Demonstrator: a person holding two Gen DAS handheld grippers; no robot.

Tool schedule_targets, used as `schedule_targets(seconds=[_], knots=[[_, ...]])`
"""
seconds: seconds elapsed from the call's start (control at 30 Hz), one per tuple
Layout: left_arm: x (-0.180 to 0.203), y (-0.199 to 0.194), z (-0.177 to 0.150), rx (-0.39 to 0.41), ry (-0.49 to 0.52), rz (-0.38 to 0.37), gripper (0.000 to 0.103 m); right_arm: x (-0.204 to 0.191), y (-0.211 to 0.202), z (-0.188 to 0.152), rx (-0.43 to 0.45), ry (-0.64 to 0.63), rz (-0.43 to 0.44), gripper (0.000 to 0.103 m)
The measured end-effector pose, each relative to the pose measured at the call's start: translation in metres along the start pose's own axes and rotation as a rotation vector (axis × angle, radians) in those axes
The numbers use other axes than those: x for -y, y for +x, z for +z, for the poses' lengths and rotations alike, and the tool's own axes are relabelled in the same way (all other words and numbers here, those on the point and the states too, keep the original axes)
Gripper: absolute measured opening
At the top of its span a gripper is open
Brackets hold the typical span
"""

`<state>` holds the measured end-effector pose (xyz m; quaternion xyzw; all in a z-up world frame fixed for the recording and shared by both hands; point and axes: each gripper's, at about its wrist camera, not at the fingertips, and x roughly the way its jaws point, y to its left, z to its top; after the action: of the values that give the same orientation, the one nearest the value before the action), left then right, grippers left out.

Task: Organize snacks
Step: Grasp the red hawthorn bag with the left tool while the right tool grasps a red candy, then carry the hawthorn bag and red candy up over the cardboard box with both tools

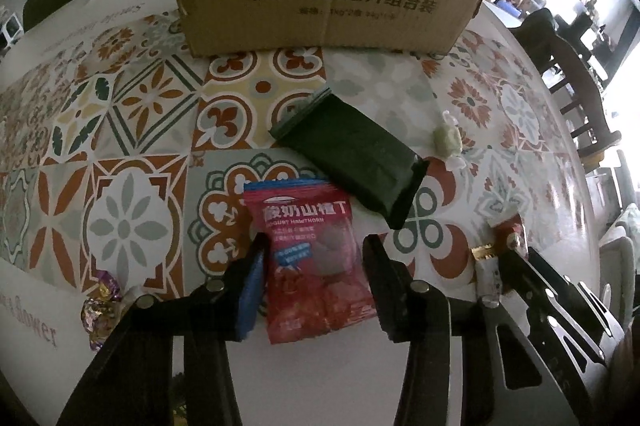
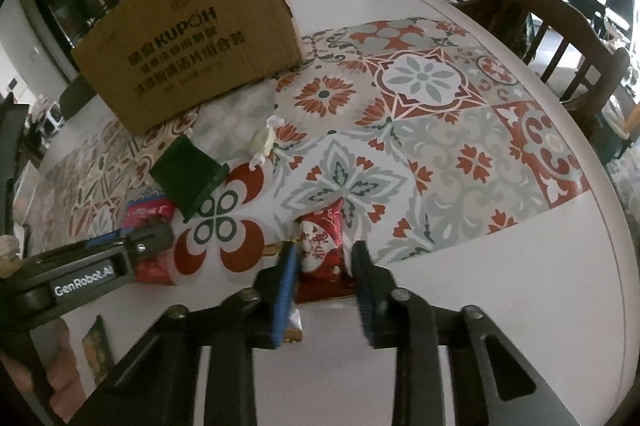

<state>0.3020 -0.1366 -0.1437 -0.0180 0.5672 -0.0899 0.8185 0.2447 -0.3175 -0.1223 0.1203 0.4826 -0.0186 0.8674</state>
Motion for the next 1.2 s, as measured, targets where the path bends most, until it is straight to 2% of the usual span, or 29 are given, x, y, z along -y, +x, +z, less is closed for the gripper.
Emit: schedule_targets(seconds=[0.27,0.47,0.83,1.2], knots=[[-0.001,-0.014,-0.012,0.005,0.034,-0.028,0.038,-0.002,-0.004,-0.002,0.021,0.001,0.007,0.025],[0.0,-0.031,-0.018,0.018,0.049,-0.053,0.038,-0.006,-0.017,-0.003,0.048,-0.007,0.025,0.024],[0.008,-0.061,-0.022,0.086,0.095,-0.068,0.037,-0.015,-0.03,-0.006,0.077,-0.022,0.06,0.023],[0.012,-0.087,-0.012,0.166,0.121,-0.071,0.037,-0.022,-0.058,0.007,0.161,-0.037,0.079,0.023]])
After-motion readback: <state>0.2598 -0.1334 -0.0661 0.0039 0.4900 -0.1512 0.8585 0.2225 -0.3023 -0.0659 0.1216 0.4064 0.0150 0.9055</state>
